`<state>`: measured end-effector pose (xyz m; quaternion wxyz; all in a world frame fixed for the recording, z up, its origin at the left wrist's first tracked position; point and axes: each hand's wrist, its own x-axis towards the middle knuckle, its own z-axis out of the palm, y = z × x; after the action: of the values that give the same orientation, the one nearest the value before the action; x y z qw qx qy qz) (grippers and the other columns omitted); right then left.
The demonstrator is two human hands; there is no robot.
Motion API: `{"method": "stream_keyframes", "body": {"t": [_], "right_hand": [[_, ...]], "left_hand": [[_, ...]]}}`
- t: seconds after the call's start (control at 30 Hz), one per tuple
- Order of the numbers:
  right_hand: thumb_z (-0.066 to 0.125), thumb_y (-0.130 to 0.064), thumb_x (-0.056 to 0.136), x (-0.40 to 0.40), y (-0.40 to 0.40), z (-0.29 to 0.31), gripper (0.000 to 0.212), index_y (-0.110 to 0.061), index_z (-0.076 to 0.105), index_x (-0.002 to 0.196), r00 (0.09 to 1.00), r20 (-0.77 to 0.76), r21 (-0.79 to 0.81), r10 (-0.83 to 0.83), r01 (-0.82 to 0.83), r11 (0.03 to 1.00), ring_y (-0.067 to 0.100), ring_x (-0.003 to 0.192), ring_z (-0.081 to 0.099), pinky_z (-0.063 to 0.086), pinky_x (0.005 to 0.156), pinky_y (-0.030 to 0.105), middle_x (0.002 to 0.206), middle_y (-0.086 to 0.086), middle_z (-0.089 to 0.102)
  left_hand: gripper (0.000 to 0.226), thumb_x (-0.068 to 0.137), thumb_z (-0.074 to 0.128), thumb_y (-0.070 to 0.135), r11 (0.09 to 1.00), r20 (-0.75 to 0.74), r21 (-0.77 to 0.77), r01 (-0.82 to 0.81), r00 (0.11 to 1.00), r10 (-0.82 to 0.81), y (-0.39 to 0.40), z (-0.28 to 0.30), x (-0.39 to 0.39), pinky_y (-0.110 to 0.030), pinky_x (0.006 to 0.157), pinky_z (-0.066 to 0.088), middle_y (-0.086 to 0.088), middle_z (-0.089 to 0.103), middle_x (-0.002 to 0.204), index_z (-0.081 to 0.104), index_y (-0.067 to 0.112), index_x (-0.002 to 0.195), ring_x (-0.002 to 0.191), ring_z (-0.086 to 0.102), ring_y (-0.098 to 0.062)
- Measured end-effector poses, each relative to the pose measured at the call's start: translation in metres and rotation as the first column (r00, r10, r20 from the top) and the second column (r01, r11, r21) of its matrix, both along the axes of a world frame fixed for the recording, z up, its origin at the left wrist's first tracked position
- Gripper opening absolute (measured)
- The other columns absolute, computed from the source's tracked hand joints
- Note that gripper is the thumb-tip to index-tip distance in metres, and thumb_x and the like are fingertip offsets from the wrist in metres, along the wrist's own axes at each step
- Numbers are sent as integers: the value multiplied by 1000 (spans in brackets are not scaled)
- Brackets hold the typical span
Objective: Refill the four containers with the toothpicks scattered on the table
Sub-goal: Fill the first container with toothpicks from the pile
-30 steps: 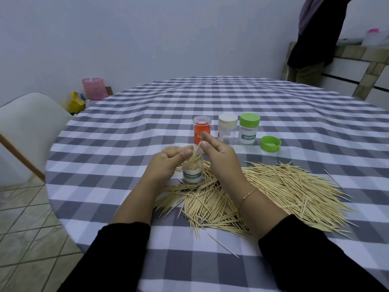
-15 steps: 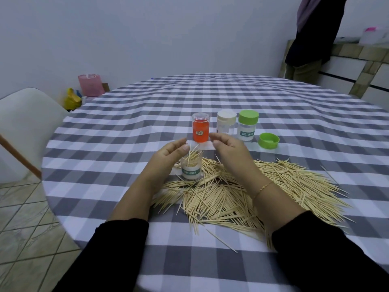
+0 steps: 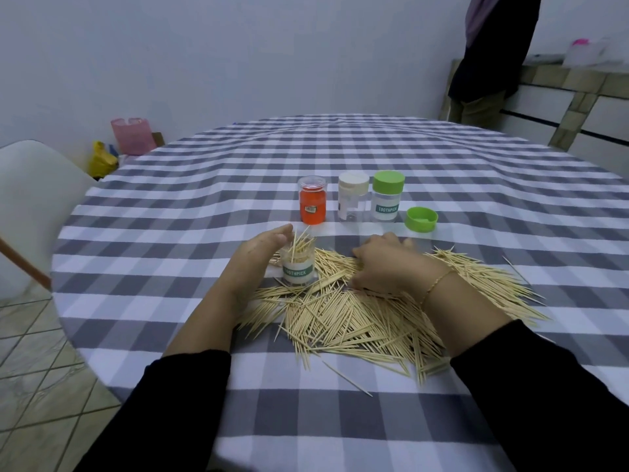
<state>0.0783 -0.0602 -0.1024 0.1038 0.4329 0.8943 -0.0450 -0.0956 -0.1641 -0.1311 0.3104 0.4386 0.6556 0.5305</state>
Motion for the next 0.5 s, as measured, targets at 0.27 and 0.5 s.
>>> {"method": "stream_keyframes", "body": {"t": [0.27, 0.5], "right_hand": [[49, -31, 93, -5, 4, -15, 21, -22, 67, 97, 985, -174, 210, -10, 47, 977, 25, 109, 46, 29, 91, 42, 99, 2, 60], [47, -34, 97, -4, 5, -12, 30, -19, 63, 77, 851, -505, -25, -142, 150, 988, 22, 91, 56, 28, 98, 40, 79, -2, 63]], "left_hand": [[40, 101, 32, 13, 998, -106, 31, -47, 993, 50, 2, -1, 2, -13, 87, 36, 8, 59, 121, 59, 17, 130, 117, 49, -6], [38, 101, 34, 11, 996, -150, 3, -93, 984, 92, 8, -4, -2, 7, 65, 33, 28, 55, 97, 60, 20, 128, 91, 49, 13]]}}
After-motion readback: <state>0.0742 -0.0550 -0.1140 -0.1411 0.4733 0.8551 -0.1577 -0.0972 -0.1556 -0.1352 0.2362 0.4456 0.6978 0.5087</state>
